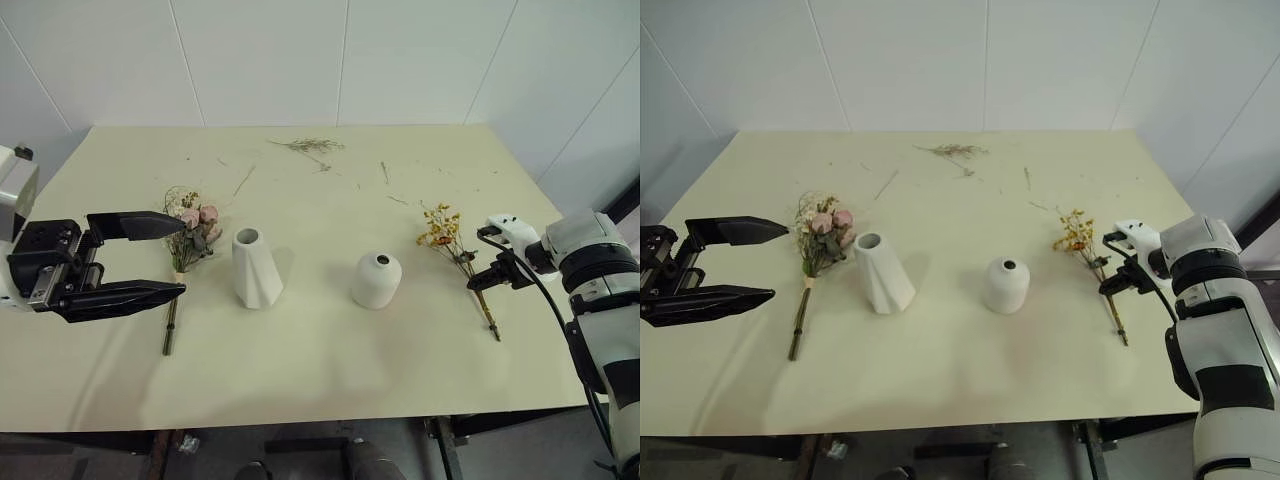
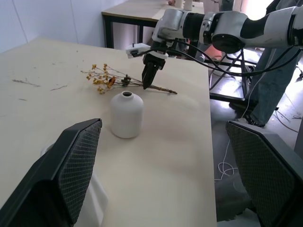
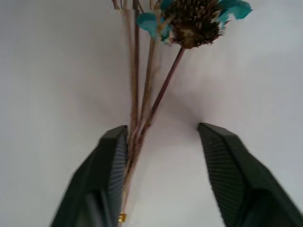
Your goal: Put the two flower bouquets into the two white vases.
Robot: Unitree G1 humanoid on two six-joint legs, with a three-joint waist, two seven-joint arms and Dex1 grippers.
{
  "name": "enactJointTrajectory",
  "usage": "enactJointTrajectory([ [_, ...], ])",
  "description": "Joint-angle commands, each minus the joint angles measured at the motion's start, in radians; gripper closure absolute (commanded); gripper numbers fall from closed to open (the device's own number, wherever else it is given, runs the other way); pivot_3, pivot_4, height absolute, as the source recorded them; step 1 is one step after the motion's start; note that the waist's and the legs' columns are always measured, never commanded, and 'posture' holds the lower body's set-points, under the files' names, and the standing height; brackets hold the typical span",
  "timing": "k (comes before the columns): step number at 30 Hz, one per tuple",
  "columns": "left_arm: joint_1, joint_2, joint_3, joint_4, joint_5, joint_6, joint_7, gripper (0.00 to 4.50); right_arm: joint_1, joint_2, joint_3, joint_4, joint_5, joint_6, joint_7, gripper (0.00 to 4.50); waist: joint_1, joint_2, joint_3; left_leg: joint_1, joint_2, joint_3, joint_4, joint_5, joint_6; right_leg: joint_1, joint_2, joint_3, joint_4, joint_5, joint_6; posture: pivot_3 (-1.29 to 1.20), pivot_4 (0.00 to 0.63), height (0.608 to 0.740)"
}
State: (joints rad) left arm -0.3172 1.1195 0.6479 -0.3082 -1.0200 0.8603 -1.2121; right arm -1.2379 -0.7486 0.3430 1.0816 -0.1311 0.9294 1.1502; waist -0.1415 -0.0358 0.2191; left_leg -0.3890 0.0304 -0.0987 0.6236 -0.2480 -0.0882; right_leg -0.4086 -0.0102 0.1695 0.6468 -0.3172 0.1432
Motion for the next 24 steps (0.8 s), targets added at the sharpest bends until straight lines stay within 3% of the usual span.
enactJointTrajectory([
  [1, -0.001, 0.022, 0.020, -0.021, -0.016, -0.009, 0.004, 0.00, 0.016, 0.027, -0.005, 0.025, -0.005, -0.001, 0.024, 3.17, -0.001, 0.000, 0.000, 0.000, 0.000, 0.000, 0.000, 0.000, 0.000, 0.000, 0.000, 0.000, 0.000, 0.000, 0.000, 0.00, 0.150, 0.740],
  [5, -0.004, 0.015, -0.006, -0.005, 0.000, -0.028, -0.006, 0.00, 0.004, 0.033, -0.018, 0.025, -0.010, -0.006, 0.024, 4.49, -0.010, 0.000, 0.000, 0.000, 0.000, 0.000, -0.002, 0.000, 0.000, -0.001, 0.000, 0.000, 0.000, 0.000, 0.000, 0.00, 0.150, 0.740],
  [9, -0.015, 0.000, -0.054, 0.029, 0.027, -0.068, -0.019, 0.00, 0.011, 0.013, -0.071, -0.030, 0.025, -0.051, 0.043, 4.49, -0.013, 0.000, 0.000, 0.000, 0.000, 0.000, -0.003, 0.000, 0.000, -0.001, 0.000, 0.000, 0.000, 0.000, -0.001, 0.00, 0.150, 0.740],
  [13, -0.011, -0.022, -0.102, 0.076, 0.067, -0.128, -0.046, 0.00, 0.044, -0.010, -0.254, -0.159, 0.149, -0.178, 0.009, 4.49, -0.018, 0.002, 0.001, 0.000, 0.000, 0.000, -0.002, 0.000, 0.000, -0.001, 0.000, 0.000, 0.000, 0.000, 0.000, 0.00, 0.150, 0.740],
  [16, -0.064, -0.072, -0.149, 0.147, 0.124, -0.232, -0.051, 0.00, 0.173, 0.015, -0.534, -0.465, 0.361, -0.300, -0.027, 4.49, -0.015, 0.005, 0.003, -0.001, 0.000, 0.000, -0.003, 0.000, 0.000, -0.001, 0.000, 0.000, 0.000, 0.000, 0.000, 0.00, 0.150, 0.740],
  [20, -0.156, -0.097, -0.213, 0.230, 0.204, -0.351, -0.083, 0.00, 0.351, 0.072, -0.671, -0.818, 0.516, -0.357, -0.053, 4.49, 0.003, 0.005, 0.003, -0.002, 0.001, -0.002, -0.005, 0.000, 0.000, -0.002, 0.001, -0.001, 0.000, 0.000, 0.000, 0.00, 0.150, 0.740],
  [24, -0.208, -0.099, -0.264, 0.289, 0.242, -0.395, -0.121, 0.00, 0.413, 0.140, -0.738, -0.990, 0.638, -0.345, -0.131, 4.49, 0.005, 0.005, 0.003, -0.002, 0.000, -0.002, -0.005, 0.000, 0.000, -0.002, -0.001, -0.001, -0.001, 0.000, 0.000, 0.00, 0.150, 0.740],
])
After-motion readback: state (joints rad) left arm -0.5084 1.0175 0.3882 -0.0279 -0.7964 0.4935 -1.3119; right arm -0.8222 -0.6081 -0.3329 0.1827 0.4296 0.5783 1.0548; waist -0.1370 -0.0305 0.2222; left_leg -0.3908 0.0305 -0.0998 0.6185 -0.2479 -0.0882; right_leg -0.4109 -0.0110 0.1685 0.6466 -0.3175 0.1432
